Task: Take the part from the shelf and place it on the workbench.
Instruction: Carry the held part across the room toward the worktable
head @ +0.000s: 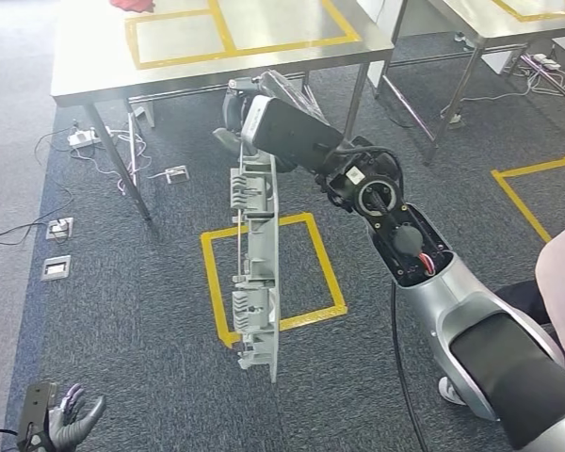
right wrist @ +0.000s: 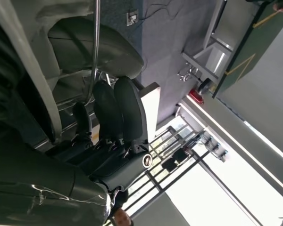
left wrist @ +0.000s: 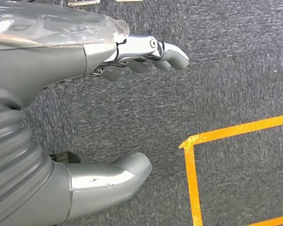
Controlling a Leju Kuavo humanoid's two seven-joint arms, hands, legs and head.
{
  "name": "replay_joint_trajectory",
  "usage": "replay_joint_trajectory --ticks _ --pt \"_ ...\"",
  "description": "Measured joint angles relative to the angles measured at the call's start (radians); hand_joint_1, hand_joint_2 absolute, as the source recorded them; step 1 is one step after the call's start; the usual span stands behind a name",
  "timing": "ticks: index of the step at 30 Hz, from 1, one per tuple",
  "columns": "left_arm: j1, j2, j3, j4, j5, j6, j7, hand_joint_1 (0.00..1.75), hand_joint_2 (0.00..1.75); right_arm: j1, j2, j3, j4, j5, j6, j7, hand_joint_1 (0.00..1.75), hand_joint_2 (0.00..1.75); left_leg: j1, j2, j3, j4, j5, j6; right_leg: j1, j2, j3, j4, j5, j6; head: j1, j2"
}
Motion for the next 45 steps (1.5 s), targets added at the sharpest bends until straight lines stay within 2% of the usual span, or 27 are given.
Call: replay_joint_trajectory --ticks 2,5,18,29,45 --pt "-0.002 0.0 0.0 0.0 0.0 -0.008 0.004 0.0 1.75 0.003 0.0 0.003 0.005 -0.011 0.0 -0.001 1.75 1.75 0.0 0.0 0.0 0.0 0.0 0.0 -0.001 0.0 0.0 0.0 -0.001 0.007 -0.001 0.0" --pt "-0.004 0.0 0.0 0.0 0.0 -0.018 0.011 0.0 1.75 0.014 0.0 0.006 0.012 -0.03 -0.001 -0.002 1.75 1.75 0.0 0.0 0.0 0.0 0.0 0.0 0.001 0.0 0.0 0.0 -0.001 0.008 -0.005 0.0" --pt "-0.006 0.0 0.0 0.0 0.0 -0.028 0.026 0.0 1.75 0.068 0.0 0.007 0.033 -0.05 -0.02 -0.014 1.75 1.75 0.001 0.001 0.003 -0.004 0.001 -0.002 0.004 0.0 -0.001 0.002 -0.002 0.007 -0.014 0.0" --pt "-0.009 -0.007 0.0 0.0 -0.014 -0.03 0.051 0.0 1.75 0.112 -0.002 -0.016 0.022 -0.084 -0.05 -0.006 1.75 1.75 0.001 0.001 0.004 -0.004 0.001 -0.002 0.004 0.0 -0.001 0.002 -0.002 0.007 -0.014 0.0" --pt "-0.01 -0.007 0.0 0.0 -0.01 -0.053 0.072 0.0 1.75 0.13 -0.006 -0.043 0.015 -0.065 -0.053 0.003 1.75 1.75 0.001 0.001 0.004 -0.004 0.001 -0.002 0.004 0.001 -0.001 0.002 -0.002 0.007 -0.015 0.0"
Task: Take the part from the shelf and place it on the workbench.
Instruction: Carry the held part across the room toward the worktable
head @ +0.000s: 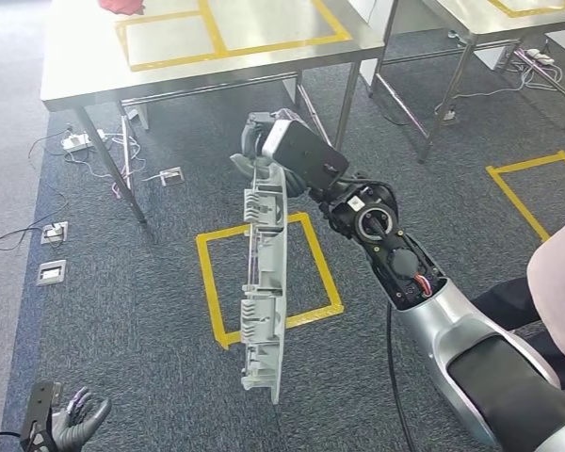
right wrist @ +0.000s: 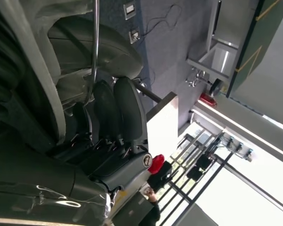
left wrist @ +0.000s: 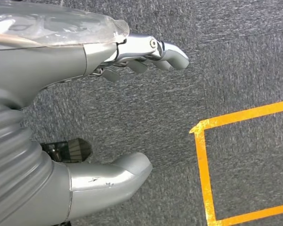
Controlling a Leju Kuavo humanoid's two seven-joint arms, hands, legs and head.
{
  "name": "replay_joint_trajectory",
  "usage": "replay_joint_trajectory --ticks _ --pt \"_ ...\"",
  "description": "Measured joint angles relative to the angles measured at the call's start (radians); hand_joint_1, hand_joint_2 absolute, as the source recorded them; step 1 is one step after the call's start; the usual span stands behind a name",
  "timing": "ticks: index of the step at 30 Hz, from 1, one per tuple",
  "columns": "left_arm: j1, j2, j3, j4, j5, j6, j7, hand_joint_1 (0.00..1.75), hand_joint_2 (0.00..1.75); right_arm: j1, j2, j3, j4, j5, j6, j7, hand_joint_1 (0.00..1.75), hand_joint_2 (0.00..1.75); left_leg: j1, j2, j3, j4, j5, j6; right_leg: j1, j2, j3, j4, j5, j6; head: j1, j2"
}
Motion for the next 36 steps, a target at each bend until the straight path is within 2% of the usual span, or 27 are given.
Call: replay_joint_trajectory --ticks 13,17,20,21,22,24,25,26,27,28,29,30,31,32,34,36 --pt "-0.001 0.006 0.0 0.0 0.0 -0.005 -0.002 0.0 1.75 -0.003 0.0 -0.007 -0.001 0.004 0.008 -0.003 1.75 1.75 -0.003 0.0 0.0 0.003 -0.002 0.003 -0.003 0.0 0.001 -0.001 0.0 0.002 -0.002 0.0" --pt "0.0 0.012 0.0 0.0 0.0 -0.004 -0.004 0.0 1.75 -0.009 0.0 -0.01 -0.007 0.004 0.009 -0.003 1.75 1.75 -0.007 0.0 -0.001 0.005 -0.005 0.008 -0.009 -0.001 0.003 -0.001 -0.002 0.008 -0.003 0.0" --pt "-0.001 0.016 0.0 0.0 0.0 -0.004 -0.004 0.0 1.75 -0.016 0.0 -0.01 -0.015 0.004 0.009 -0.003 1.75 1.75 -0.005 0.0 0.008 -0.006 -0.005 0.019 -0.011 -0.002 0.004 -0.002 -0.007 0.017 -0.004 0.0" --pt "-0.002 0.017 0.0 0.0 0.0 -0.004 -0.005 0.0 1.75 -0.019 -0.001 -0.011 -0.017 0.004 0.008 -0.003 1.75 1.75 -0.002 0.0 0.016 -0.013 -0.004 0.023 -0.011 -0.001 -0.003 0.017 -0.018 0.02 -0.002 0.0" --pt "-0.003 0.017 0.0 -0.001 -0.001 -0.004 -0.005 0.0 1.75 -0.023 -0.001 -0.013 -0.02 0.004 0.008 -0.003 1.75 1.75 0.0 0.0 0.024 -0.019 -0.004 0.028 -0.011 0.002 -0.022 0.058 -0.039 0.022 0.002 0.0" --pt "-0.004 0.016 0.0 -0.001 -0.002 -0.004 -0.006 0.0 1.75 -0.028 -0.003 -0.018 -0.024 0.004 0.005 -0.001 1.75 1.75 0.001 0.001 0.034 -0.022 -0.008 0.033 -0.012 0.005 -0.094 0.204 -0.099 0.025 0.01 0.0" --pt "-0.004 0.016 0.0 -0.001 -0.003 -0.004 -0.005 0.0 1.75 -0.029 -0.004 -0.021 -0.027 0.004 0.004 0.0 1.75 1.75 0.0 0.0 0.038 -0.022 -0.011 0.034 -0.012 0.005 -0.132 0.274 -0.119 0.027 0.013 0.0" --pt "-0.004 0.015 0.0 -0.001 -0.004 -0.004 -0.005 0.0 1.75 -0.029 -0.005 -0.023 -0.032 0.004 0.003 0.001 1.75 1.75 0.001 -0.002 0.043 -0.021 -0.014 0.034 -0.013 0.005 -0.158 0.315 -0.121 0.027 0.014 0.0" --pt "-0.004 0.014 0.0 0.0 -0.005 -0.004 -0.004 0.0 1.75 -0.03 -0.007 -0.025 -0.037 0.003 0.003 0.002 1.75 1.75 0.002 -0.004 0.049 -0.021 -0.019 0.031 -0.013 0.005 -0.164 0.312 -0.101 0.027 0.016 0.0" --pt "-0.003 0.013 0.0 0.0 -0.005 -0.004 -0.004 0.0 1.75 -0.032 -0.008 -0.027 -0.043 0.002 0.003 0.004 1.75 1.75 0.003 -0.007 0.056 -0.019 -0.025 0.027 -0.014 0.005 -0.15 0.266 -0.061 0.026 0.019 0.0" --pt "-0.003 0.013 0.0 0.0 -0.005 -0.004 -0.004 0.0 1.75 -0.036 -0.01 -0.029 -0.05 0.001 0.003 0.006 1.75 1.75 0.005 -0.01 0.063 -0.017 -0.033 0.022 -0.015 0.005 -0.124 0.192 -0.014 0.025 0.024 0.0" --pt "-0.004 0.013 0.0 0.0 -0.005 -0.004 -0.004 0.0 1.75 -0.04 -0.012 -0.031 -0.058 0.0 0.004 0.008 1.75 1.75 0.004 -0.012 0.068 -0.013 -0.04 0.016 -0.013 0.007 -0.093 0.124 0.021 0.023 0.028 0.0" --pt "-0.004 0.013 0.0 0.0 -0.005 -0.002 -0.004 0.0 1.75 -0.043 -0.014 -0.034 -0.067 -0.001 0.004 0.012 1.75 1.75 0.003 -0.014 0.069 -0.01 -0.046 0.01 -0.013 0.008 -0.067 0.068 0.038 0.019 0.031 0.0" --pt "-0.004 0.013 0.0 0.0 -0.005 -0.001 -0.004 0.0 1.75 -0.044 -0.015 -0.036 -0.077 -0.002 0.004 0.015 1.75 1.75 0.001 -0.015 0.067 -0.007 -0.048 0.004 -0.011 0.01 -0.053 0.04 0.04 0.014 0.03 0.0" --pt "-0.004 0.012 0.0 0.0 -0.006 0.002 -0.003 0.0 1.75 -0.043 -0.018 -0.039 -0.1 -0.002 0.004 0.026 1.75 1.75 0.001 -0.015 0.063 -0.007 -0.049 -0.006 -0.008 0.012 -0.046 0.029 0.026 0.0 0.027 0.0" --pt "-0.004 0.012 0.0 -0.001 -0.008 0.002 -0.002 0.0 1.75 -0.041 -0.02 -0.043 -0.126 -0.002 0.004 0.036 1.75 1.75 0.003 -0.01 0.055 0.009 -0.063 -0.015 -0.01 0.012 -0.041 0.025 0.023 -0.013 0.021 0.0"
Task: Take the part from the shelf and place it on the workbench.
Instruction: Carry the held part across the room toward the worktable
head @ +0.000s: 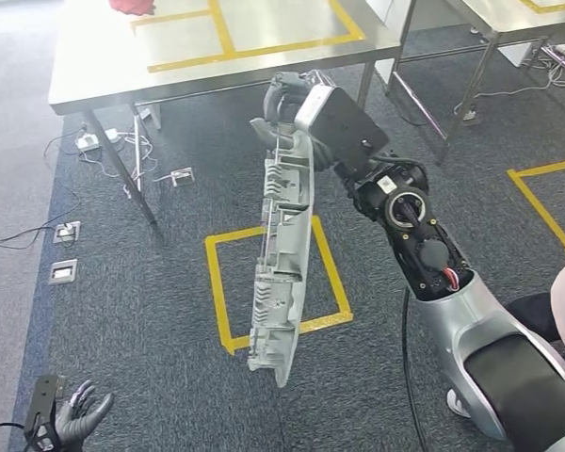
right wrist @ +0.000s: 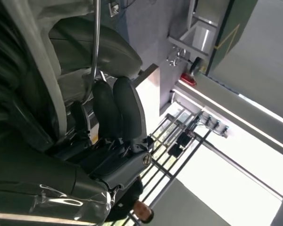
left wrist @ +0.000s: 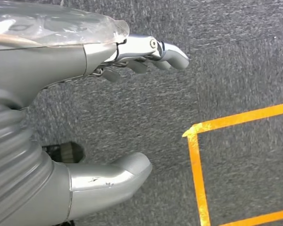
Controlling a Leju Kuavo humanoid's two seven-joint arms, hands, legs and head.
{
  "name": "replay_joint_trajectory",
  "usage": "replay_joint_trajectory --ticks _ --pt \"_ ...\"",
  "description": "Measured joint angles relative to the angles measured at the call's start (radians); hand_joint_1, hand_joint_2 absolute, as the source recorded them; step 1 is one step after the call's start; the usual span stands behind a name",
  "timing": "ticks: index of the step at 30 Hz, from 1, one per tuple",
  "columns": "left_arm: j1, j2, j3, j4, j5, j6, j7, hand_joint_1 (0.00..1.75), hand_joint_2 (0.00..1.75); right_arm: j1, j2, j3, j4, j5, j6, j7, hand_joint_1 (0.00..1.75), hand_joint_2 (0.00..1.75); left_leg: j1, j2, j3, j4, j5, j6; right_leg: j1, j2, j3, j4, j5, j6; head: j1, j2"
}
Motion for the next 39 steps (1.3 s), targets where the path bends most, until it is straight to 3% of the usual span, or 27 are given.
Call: replay_joint_trajectory --ticks 2,4,5,6,7,9,11,14,16,19,20,21,22,24,25,26,29,31,33,35,36,37,39 --pt "-0.002 0.0 0.0 0.0 0.0 0.001 0.001 0.0 1.75 0.0 -0.001 -0.004 -0.023 0.0 0.0 0.005 1.75 1.75 0.001 0.006 -0.05 0.094 -0.043 -0.007 -0.002 -0.001 0.009 -0.005 -0.004 -0.011 -0.014 0.0" --pt "-0.001 0.0 0.0 0.0 0.0 0.001 0.003 0.0 1.75 0.004 -0.002 -0.006 -0.038 0.0 0.001 0.008 1.75 1.75 0.001 0.007 -0.136 0.239 -0.088 -0.01 0.002 -0.001 0.014 -0.006 -0.01 -0.019 -0.028 0.0" --pt "0.0 0.0 0.0 0.0 0.0 0.001 0.004 0.0 1.75 0.008 -0.002 -0.007 -0.043 0.0 0.001 0.01 1.75 1.75 0.001 0.007 -0.17 0.284 -0.09 -0.009 0.004 -0.001 0.017 -0.006 -0.013 -0.021 -0.032 0.0" --pt "0.002 0.0 0.0 0.0 0.0 0.001 0.005 0.0 1.75 0.011 -0.002 -0.007 -0.047 0.0 0.002 0.012 1.75 1.75 0.001 0.007 -0.186 0.29 -0.071 -0.007 0.006 0.0 0.022 -0.006 -0.017 -0.023 -0.034 0.0" --pt "0.002 0.0 0.0 0.0 0.0 0.001 0.006 0.0 1.75 0.012 -0.002 -0.007 -0.052 0.0 0.002 0.013 1.75 1.75 0.0 0.007 -0.18 0.254 -0.033 -0.003 0.008 0.001 0.028 -0.005 -0.021 -0.023 -0.035 0.0" --pt "0.0 0.002 0.0 0.0 0.0 0.001 0.006 0.0 1.75 0.012 -0.002 -0.008 -0.063 0.0 0.002 0.014 1.75 1.75 -0.005 0.008 -0.127 0.113 0.056 0.01 0.011 0.003 0.041 -0.005 -0.031 -0.021 -0.037 0.0" --pt "-0.003 0.003 0.0 0.0 -0.001 0.001 0.007 0.0 1.75 0.011 -0.003 -0.009 -0.072 0.0 0.001 0.014 1.75 1.75 -0.013 0.009 -0.084 0.013 0.09 0.021 0.014 0.004 0.045 -0.005 -0.039 -0.013 -0.04 0.0" --pt "-0.005 0.003 0.0 0.0 -0.001 0.001 0.008 0.0 1.75 0.012 -0.004 -0.01 -0.081 0.0 0.001 0.015 1.75 1.75 -0.014 0.007 -0.073 -0.01 0.081 0.03 0.014 0.004 0.045 -0.009 -0.046 0.002 -0.038 0.0" --pt "-0.005 0.003 0.0 -0.001 -0.001 0.001 0.008 0.0 1.75 0.009 -0.006 -0.011 -0.088 0.0 0.001 0.015 1.75 1.75 -0.009 0.007 -0.061 -0.018 0.078 0.038 0.013 0.003 0.029 0.031 -0.072 0.013 -0.031 0.0" --pt "-0.006 0.001 0.0 -0.001 -0.002 0.001 0.008 0.0 1.75 0.009 -0.011 -0.012 -0.091 0.0 0.001 0.014 1.75 1.75 -0.008 0.007 -0.048 -0.021 0.07 0.05 0.01 0.003 -0.071 0.23 -0.151 0.023 -0.018 0.0" --pt "-0.005 0.0 0.0 -0.001 -0.002 0.001 0.008 0.0 1.75 0.012 -0.012 -0.012 -0.091 0.0 0.001 0.015 1.75 1.75 -0.008 0.006 -0.044 -0.021 0.067 0.051 0.009 0.002 -0.104 0.285 -0.163 0.025 -0.015 0.0" --pt "-0.005 -0.001 0.0 -0.001 -0.002 0.001 0.008 0.0 1.75 0.015 -0.012 -0.012 -0.092 0.0 0.001 0.015 1.75 1.75 -0.008 0.005 -0.04 -0.02 0.063 0.051 0.009 0.002 -0.121 0.304 -0.154 0.026 -0.012 0.0" --pt "-0.004 -0.001 0.0 -0.001 -0.002 0.001 0.008 0.0 1.75 0.017 -0.012 -0.012 -0.092 0.0 0.001 0.015 1.75 1.75 -0.008 0.004 -0.034 -0.019 0.058 0.049 0.008 0.002 -0.117 0.28 -0.125 0.025 -0.008 0.0" --pt "-0.004 -0.003 0.0 -0.001 -0.003 0.001 0.008 0.0 1.75 0.017 -0.013 -0.014 -0.092 0.0 0.001 0.015 1.75 1.75 -0.008 0.0 -0.019 -0.017 0.046 0.044 0.009 0.002 -0.066 0.145 -0.036 0.019 0.002 0.0" --pt "-0.004 -0.003 0.0 -0.001 -0.003 0.002 0.008 0.0 1.75 0.015 -0.014 -0.015 -0.092 0.0 0.001 0.015 1.75 1.75 -0.01 -0.002 -0.015 -0.014 0.04 0.04 0.011 0.003 -0.036 0.08 -0.006 0.015 0.006 0.0" --pt "-0.004 -0.004 0.0 -0.001 -0.003 0.002 0.008 0.0 1.75 0.014 -0.015 -0.016 -0.093 0.0 0.001 0.014 1.75 1.75 -0.012 -0.003 -0.014 -0.012 0.036 0.036 0.012 0.004 -0.014 0.033 0.006 0.01 0.008 0.0" --pt "-0.005 -0.004 0.0 -0.001 -0.003 0.003 0.009 0.0 1.75 0.014 -0.017 -0.018 -0.098 0.0 0.0 0.015 1.75 1.75 -0.015 -0.002 -0.019 -0.012 0.029 0.022 0.012 0.005 0.007 -0.003 -0.007 -0.004 0.003 0.0" --pt "-0.005 -0.004 0.0 -0.002 -0.003 0.003 0.009 0.0 1.75 0.013 -0.019 -0.019 -0.1 0.0 0.0 0.015 1.75 1.75 -0.013 0.002 -0.029 0.017 0.011 0.011 0.009 0.005 0.018 -0.011 -0.009 -0.014 -0.002 0.0" --pt "-0.007 -0.003 0.0 -0.002 -0.003 0.003 0.009 0.0 1.75 0.012 -0.019 -0.019 -0.101 0.0 -0.001 0.014 1.75 1.75 -0.01 0.005 -0.086 0.128 -0.032 0.003 0.007 0.004 0.028 -0.015 -0.015 -0.021 -0.014 0.0" --pt "-0.004 -0.003 0.0 -0.002 -0.003 0.004 0.009 0.0 1.75 0.015 -0.019 -0.019 -0.101 0.0 -0.001 0.015 1.75 1.75 -0.009 0.005 -0.17 0.26 -0.068 -0.002 0.007 0.003 0.035 -0.015 -0.024 -0.025 -0.027 0.0" --pt "-0.002 -0.004 0.0 -0.002 -0.003 0.004 0.009 0.0 1.75 0.017 -0.019 -0.019 -0.101 0.0 -0.001 0.015 1.75 1.75 -0.008 0.005 -0.196 0.287 -0.062 -0.002 0.007 0.003 0.041 -0.015 -0.029 -0.025 -0.03 0.0" --pt "-0.001 -0.004 0.0 -0.002 -0.003 0.004 0.009 0.0 1.75 0.019 -0.019 -0.019 -0.101 0.0 -0.001 0.015 1.75 1.75 -0.008 0.006 -0.202 0.273 -0.034 -0.002 0.007 0.004 0.049 -0.015 -0.036 -0.024 -0.032 0.0" --pt "-0.001 -0.003 0.0 -0.002 -0.003 0.004 0.009 0.0 1.75 0.019 -0.019 -0.019 -0.101 0.0 -0.001 0.015 1.75 1.75 -0.007 0.008 -0.158 0.142 0.058 0.004 0.007 0.004 0.069 -0.015 -0.053 -0.018 -0.035 0.0"
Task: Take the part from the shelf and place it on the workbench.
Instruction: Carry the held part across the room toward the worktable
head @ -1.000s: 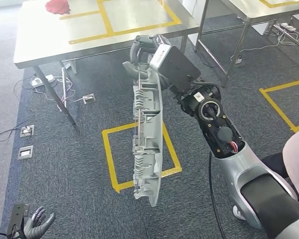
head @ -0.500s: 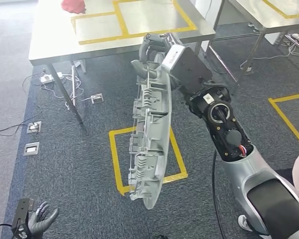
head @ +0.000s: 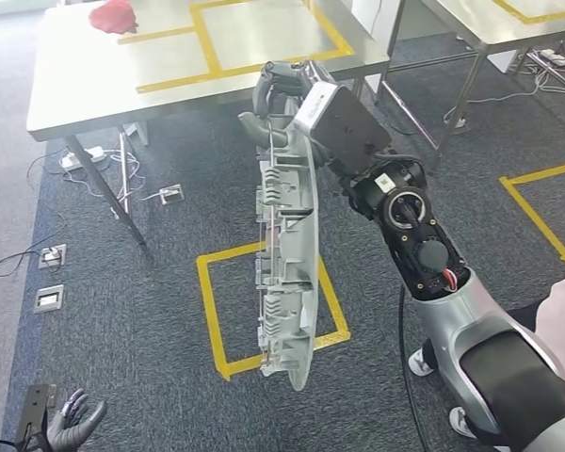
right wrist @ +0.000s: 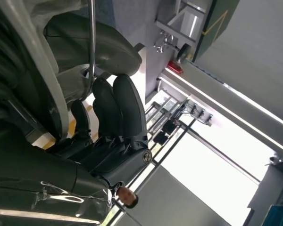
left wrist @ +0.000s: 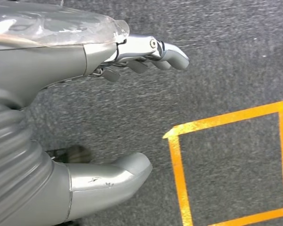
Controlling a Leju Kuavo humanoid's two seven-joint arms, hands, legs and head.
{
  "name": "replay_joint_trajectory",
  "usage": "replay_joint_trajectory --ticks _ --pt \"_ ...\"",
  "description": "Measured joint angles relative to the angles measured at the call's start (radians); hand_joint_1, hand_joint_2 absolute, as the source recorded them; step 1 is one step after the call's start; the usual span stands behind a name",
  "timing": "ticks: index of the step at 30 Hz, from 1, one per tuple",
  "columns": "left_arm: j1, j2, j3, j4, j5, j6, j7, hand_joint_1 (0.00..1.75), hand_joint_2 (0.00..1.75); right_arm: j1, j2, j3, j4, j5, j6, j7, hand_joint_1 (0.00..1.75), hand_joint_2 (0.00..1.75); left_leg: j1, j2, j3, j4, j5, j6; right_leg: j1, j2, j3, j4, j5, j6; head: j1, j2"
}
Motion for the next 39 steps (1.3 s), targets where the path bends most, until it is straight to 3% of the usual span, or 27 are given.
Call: replay_joint_trajectory --ticks 2,5,7,8,11,12,13,14,16,18,20,22,23,24,26,28,29,30,31,33,34,37,39 --pt "-0.002 0.002 0.0 0.0 0.0 0.0 0.0 0.0 1.75 -0.002 0.0 0.0 0.0 0.0 0.0 0.0 1.75 1.75 -0.005 0.002 0.053 -0.117 0.046 0.009 0.003 0.001 0.014 -0.001 -0.016 0.01 -0.005 0.0" --pt "-0.004 0.003 0.0 0.0 -0.001 0.0 0.001 0.0 1.75 -0.004 0.0 -0.001 0.0 0.001 0.0 0.0 1.75 1.75 -0.009 -0.001 0.076 -0.15 0.028 0.028 0.005 0.002 0.026 -0.003 -0.024 0.027 -0.005 0.0" --pt "-0.004 0.002 0.0 0.0 -0.001 0.0 0.001 0.0 1.75 -0.004 -0.001 -0.001 0.0 0.001 -0.001 -0.001 1.75 1.75 -0.006 -0.002 0.094 -0.156 0.017 0.042 0.004 0.0 0.015 0.031 -0.034 0.037 0.0 0.0" --pt "-0.004 0.003 0.0 0.0 -0.002 0.0 0.001 0.0 1.75 -0.005 -0.001 -0.002 0.0 0.001 -0.001 -0.001 1.75 1.75 -0.005 -0.003 0.105 -0.158 0.012 0.048 0.003 -0.001 -0.008 0.077 -0.048 0.042 0.004 0.0" --pt "-0.003 0.001 0.0 0.0 -0.003 0.0 0.001 0.0 1.75 0.001 -0.002 -0.004 0.001 0.001 -0.001 -0.001 1.75 1.75 -0.007 -0.004 0.131 -0.159 -0.009 0.057 0.003 -0.002 -0.133 0.273 -0.108 0.047 0.018 0.0" --pt "-0.002 0.001 0.0 0.0 -0.003 0.0 0.001 0.0 1.75 0.004 -0.002 -0.005 0.001 0.001 -0.001 0.0 1.75 1.75 -0.008 -0.005 0.142 -0.159 -0.019 0.057 0.003 -0.002 -0.164 0.305 -0.117 0.046 0.022 0.0" --pt "-0.001 0.0 0.0 0.0 -0.004 0.0 0.001 0.0 1.75 0.007 -0.002 -0.005 0.002 0.001 -0.001 0.0 1.75 1.75 -0.01 -0.007 0.156 -0.159 -0.029 0.057 0.003 -0.002 -0.18 0.301 -0.108 0.043 0.025 0.0" --pt "0.0 -0.001 0.0 0.0 -0.004 0.0 0.001 0.0 1.75 0.008 -0.002 -0.005 0.002 0.001 -0.001 0.0 1.75 1.75 -0.011 -0.009 0.171 -0.16 -0.039 0.057 0.005 -0.002 -0.178 0.262 -0.078 0.038 0.029 0.0" --pt "0.0 -0.004 0.0 0.0 -0.006 0.0 0.001 0.0 1.75 0.009 -0.003 -0.007 0.003 0.001 -0.001 -0.001 1.75 1.75 -0.015 -0.012 0.202 -0.159 -0.061 0.054 0.014 -0.001 -0.152 0.125 0.031 0.019 0.036 0.0" --pt "0.001 -0.008 0.0 0.0 -0.007 0.0 0.0 0.0 1.75 0.009 -0.005 -0.008 0.003 0.001 -0.001 -0.001 1.75 1.75 -0.017 -0.014 0.216 -0.162 -0.08 0.046 0.022 -0.001 -0.125 0.028 0.097 0.003 0.038 0.0" --pt "0.0 -0.01 0.0 0.0 -0.008 0.0 0.0 0.0 1.75 0.008 -0.005 -0.01 0.003 0.002 -0.002 -0.001 1.75 1.75 -0.017 -0.015 0.22 -0.161 -0.084 0.035 0.024 -0.001 -0.107 0.004 0.096 -0.004 0.035 0.0" --pt "-0.002 -0.01 0.0 -0.001 -0.01 0.0 0.0 0.0 1.75 0.007 -0.006 -0.012 0.001 0.003 -0.003 0.0 1.75 1.75 -0.017 -0.011 0.206 -0.122 -0.078 0.028 0.018 -0.001 -0.086 -0.01 0.094 -0.01 0.037 0.0" --pt "-0.003 -0.01 0.0 -0.002 -0.011 -0.001 -0.001 0.0 1.75 0.006 -0.006 -0.013 0.001 0.004 -0.003 0.001 1.75 1.75 -0.016 -0.01 0.18 -0.076 -0.079 0.023 0.015 -0.001 -0.073 -0.017 0.09 -0.013 0.036 0.0" --pt "-0.004 -0.009 0.0 -0.002 -0.012 -0.002 0.0 0.0 1.75 0.006 -0.006 -0.014 0.0 0.006 -0.003 0.003 1.75 1.75 -0.014 -0.008 0.139 -0.014 -0.088 0.017 0.012 -0.001 -0.061 -0.023 0.085 -0.015 0.033 0.0" --pt "-0.005 -0.008 0.0 -0.002 -0.014 -0.004 0.001 0.0 1.75 0.012 -0.006 -0.014 0.0 0.008 -0.002 0.009 1.75 1.75 -0.008 -0.005 0.05 0.099 -0.133 0.004 0.009 -0.001 -0.044 -0.026 0.07 -0.016 0.022 0.0" --pt "-0.004 -0.008 0.0 -0.002 -0.015 -0.006 0.003 0.0 1.75 0.02 -0.007 -0.014 0.0 0.008 0.001 0.014 1.75 1.75 -0.001 -0.004 -0.002 0.118 -0.159 -0.006 0.006 0.001 -0.024 -0.026 0.051 -0.013 0.014 0.0" --pt "-0.003 -0.007 0.0 -0.002 -0.015 -0.006 0.003 0.0 1.75 0.022 -0.008 -0.014 0.0 0.008 0.002 0.015 1.75 1.75 0.002 -0.002 -0.005 0.082 -0.139 -0.009 0.005 0.001 -0.011 -0.025 0.04 -0.01 0.011 0.0" --pt "-0.003 -0.006 0.0 -0.002 -0.015 -0.006 0.003 0.0 1.75 0.022 -0.008 -0.014 -0.001 0.008 0.003 0.017 1.75 1.75 0.005 -0.001 0.005 0.018 -0.091 -0.011 0.003 0.002 0.003 -0.024 0.028 -0.005 0.008 0.0" --pt "-0.002 -0.005 0.0 -0.002 -0.015 -0.007 0.003 0.0 1.75 0.022 -0.008 -0.014 -0.002 0.008 0.004 0.018 1.75 1.75 0.007 0.003 0.02 -0.057 -0.023 -0.012 0.002 0.002 0.014 -0.023 0.015 0.0 0.003 0.0" --pt "-0.001 -0.003 0.0 -0.002 -0.015 -0.008 0.003 0.0 1.75 0.02 -0.008 -0.014 -0.005 0.008 0.006 0.02 1.75 1.75 0.004 0.009 0.04 -0.154 0.063 -0.004 0.003 0.004 0.027 -0.021 -0.005 0.013 -0.007 0.0" --pt "-0.001 -0.003 0.0 -0.003 -0.015 -0.009 0.003 0.0 1.75 0.019 -0.008 -0.014 -0.006 0.008 0.006 0.02 1.75 1.75 0.002 0.01 0.043 -0.169 0.076 0.003 0.004 0.005 0.029 -0.019 -0.011 0.02 -0.009 0.0" --pt "-0.003 -0.002 0.0 -0.003 -0.017 -0.012 0.002 0.0 1.75 0.015 -0.008 -0.015 -0.012 0.008 0.006 0.02 1.75 1.75 0.0 0.005 0.061 -0.168 0.057 0.028 0.001 0.003 0.029 0.004 -0.025 0.035 -0.002 0.0" --pt "-0.004 -0.001 0.0 -0.003 -0.017 -0.012 0.001 0.0 1.75 0.013 -0.009 -0.016 -0.014 0.008 0.006 0.02 1.75 1.75 0.001 0.003 0.084 -0.17 0.044 0.039 -0.001 -0.001 -0.014 0.098 -0.051 0.041 0.006 0.0"
